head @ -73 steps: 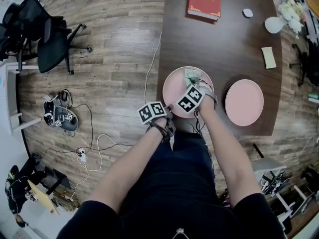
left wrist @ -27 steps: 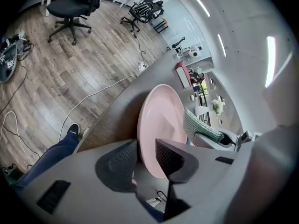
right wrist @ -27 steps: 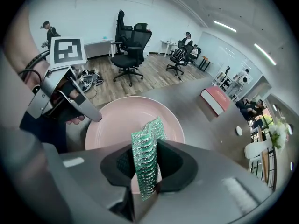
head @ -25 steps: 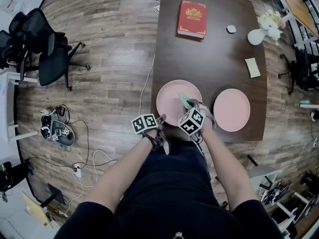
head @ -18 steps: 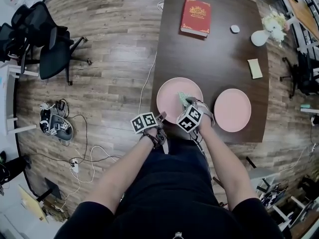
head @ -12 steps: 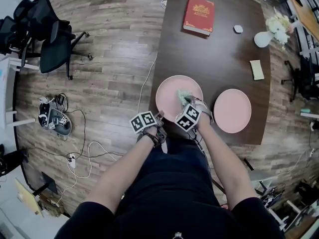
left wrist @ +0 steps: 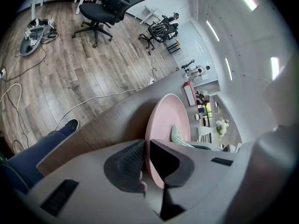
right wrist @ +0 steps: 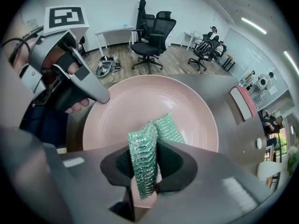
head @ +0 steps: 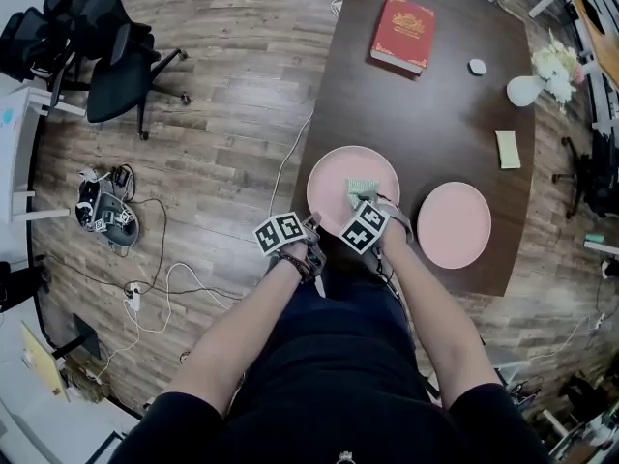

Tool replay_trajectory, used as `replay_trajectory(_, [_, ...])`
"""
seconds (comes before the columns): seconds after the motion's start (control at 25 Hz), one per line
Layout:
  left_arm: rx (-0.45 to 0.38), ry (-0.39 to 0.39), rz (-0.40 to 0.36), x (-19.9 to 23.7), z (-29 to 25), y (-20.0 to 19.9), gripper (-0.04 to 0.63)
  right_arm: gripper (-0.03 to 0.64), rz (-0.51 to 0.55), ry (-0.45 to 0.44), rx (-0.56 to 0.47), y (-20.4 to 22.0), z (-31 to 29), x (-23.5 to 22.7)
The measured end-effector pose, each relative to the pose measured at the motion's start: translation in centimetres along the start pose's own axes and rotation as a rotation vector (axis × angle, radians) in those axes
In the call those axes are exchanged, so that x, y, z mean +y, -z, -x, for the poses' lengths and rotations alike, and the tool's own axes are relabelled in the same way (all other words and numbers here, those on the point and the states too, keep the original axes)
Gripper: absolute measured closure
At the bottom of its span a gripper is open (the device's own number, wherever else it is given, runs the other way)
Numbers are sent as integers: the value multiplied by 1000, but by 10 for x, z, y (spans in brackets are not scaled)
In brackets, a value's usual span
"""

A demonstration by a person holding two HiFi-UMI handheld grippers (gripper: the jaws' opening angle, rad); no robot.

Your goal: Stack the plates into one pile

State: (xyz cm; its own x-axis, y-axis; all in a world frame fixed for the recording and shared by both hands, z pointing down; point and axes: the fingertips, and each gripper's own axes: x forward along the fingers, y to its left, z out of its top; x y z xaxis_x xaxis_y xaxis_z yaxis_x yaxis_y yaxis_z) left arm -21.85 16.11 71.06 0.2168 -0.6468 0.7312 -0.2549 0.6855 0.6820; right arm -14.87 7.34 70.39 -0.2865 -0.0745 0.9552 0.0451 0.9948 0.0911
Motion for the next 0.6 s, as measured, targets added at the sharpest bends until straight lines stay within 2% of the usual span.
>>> replay_trajectory(0.6, [26, 4, -13, 1, 2, 0, 569, 529, -69, -110, 11, -35, -10, 17])
